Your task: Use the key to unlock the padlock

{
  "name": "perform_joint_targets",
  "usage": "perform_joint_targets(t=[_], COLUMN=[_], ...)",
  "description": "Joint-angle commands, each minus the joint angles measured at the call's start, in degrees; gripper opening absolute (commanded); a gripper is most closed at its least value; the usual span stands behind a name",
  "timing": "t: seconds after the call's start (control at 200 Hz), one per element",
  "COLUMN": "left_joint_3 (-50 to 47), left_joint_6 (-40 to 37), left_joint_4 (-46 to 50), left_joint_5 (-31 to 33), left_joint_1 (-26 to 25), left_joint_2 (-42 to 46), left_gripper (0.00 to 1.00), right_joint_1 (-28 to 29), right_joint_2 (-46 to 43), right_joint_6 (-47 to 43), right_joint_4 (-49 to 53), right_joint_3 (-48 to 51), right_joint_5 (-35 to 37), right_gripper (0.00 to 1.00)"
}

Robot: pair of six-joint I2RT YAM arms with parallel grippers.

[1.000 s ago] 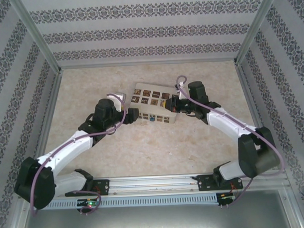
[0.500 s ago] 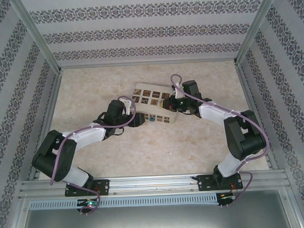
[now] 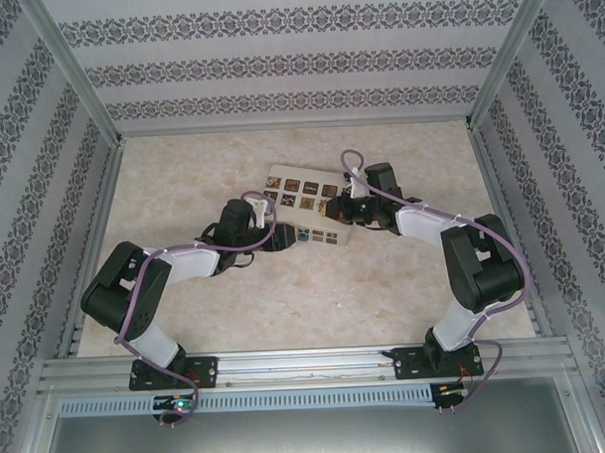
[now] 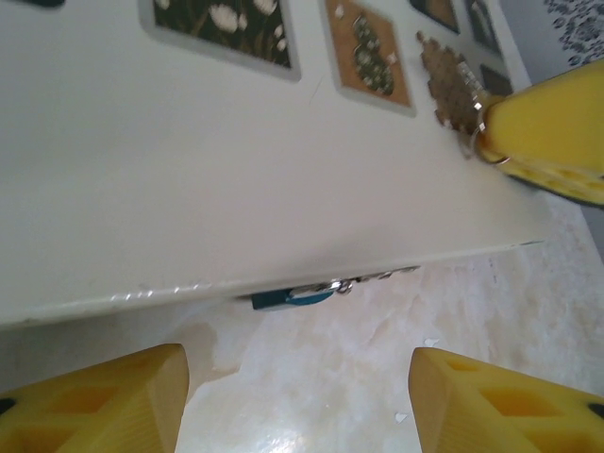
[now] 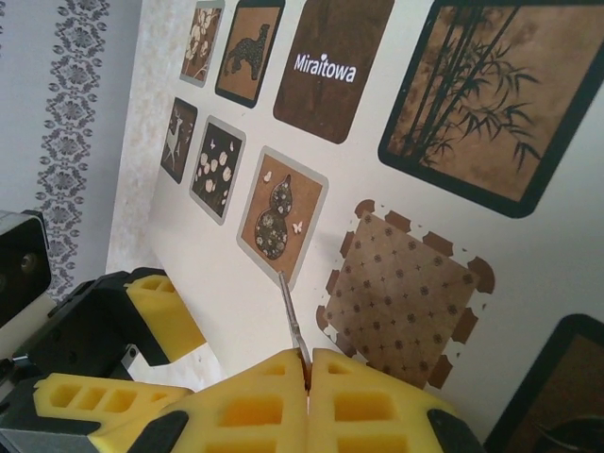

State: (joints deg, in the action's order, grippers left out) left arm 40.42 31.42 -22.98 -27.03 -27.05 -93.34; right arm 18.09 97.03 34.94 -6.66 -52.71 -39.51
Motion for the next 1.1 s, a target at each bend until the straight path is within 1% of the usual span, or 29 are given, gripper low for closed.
perform_joint_targets(t=[0.0, 0.15, 0.395, 0.5, 0.625, 0.864, 1.094], left_joint_3=[0.3, 0.2, -0.6, -0.5, -0.9, -1.7, -2.8], left_joint_6=[0.7, -0.2, -0.2, 0.0, 0.0, 1.0, 2.1], left_joint_4=[-5.1, -5.4, -7.0, -7.0, -7.2, -11.7, -15.2], left_joint_5=[-1.2, -1.2, -1.5, -2.1, -1.8, -1.8, -1.4], left_joint_1=[-0.6, -0.6, -0.6, -0.5, -0.6, -0.6, -0.6], left_joint_2=[-0.8, -1.5, -2.6, -3.3, -4.1, -6.9, -8.8], left_gripper=[0.62, 0.6, 0.59, 0.56, 0.56, 0.56, 0.54], right_joint_1=[0.1, 1.3, 3.3, 4.1, 4.4, 4.4, 4.4], right_joint_2=[1.4, 1.3, 1.8, 1.7, 1.6, 1.8, 1.3], right_joint_6=[-0.1, 1.8, 4.1, 4.4, 4.6, 4.6, 4.5], right_joint_4=[0.0, -2.5, -5.1, -5.2, -5.3, -5.3, -5.3], right_joint_3=[3.0, 4.9, 6.4, 6.4, 6.7, 6.8, 7.2], right_joint_5=[-1.2, -2.1, -1.5, -1.2, -0.4, -0.3, 0.1], right_gripper=[0.0, 0.0, 0.0, 0.0, 0.0, 0.0, 0.0])
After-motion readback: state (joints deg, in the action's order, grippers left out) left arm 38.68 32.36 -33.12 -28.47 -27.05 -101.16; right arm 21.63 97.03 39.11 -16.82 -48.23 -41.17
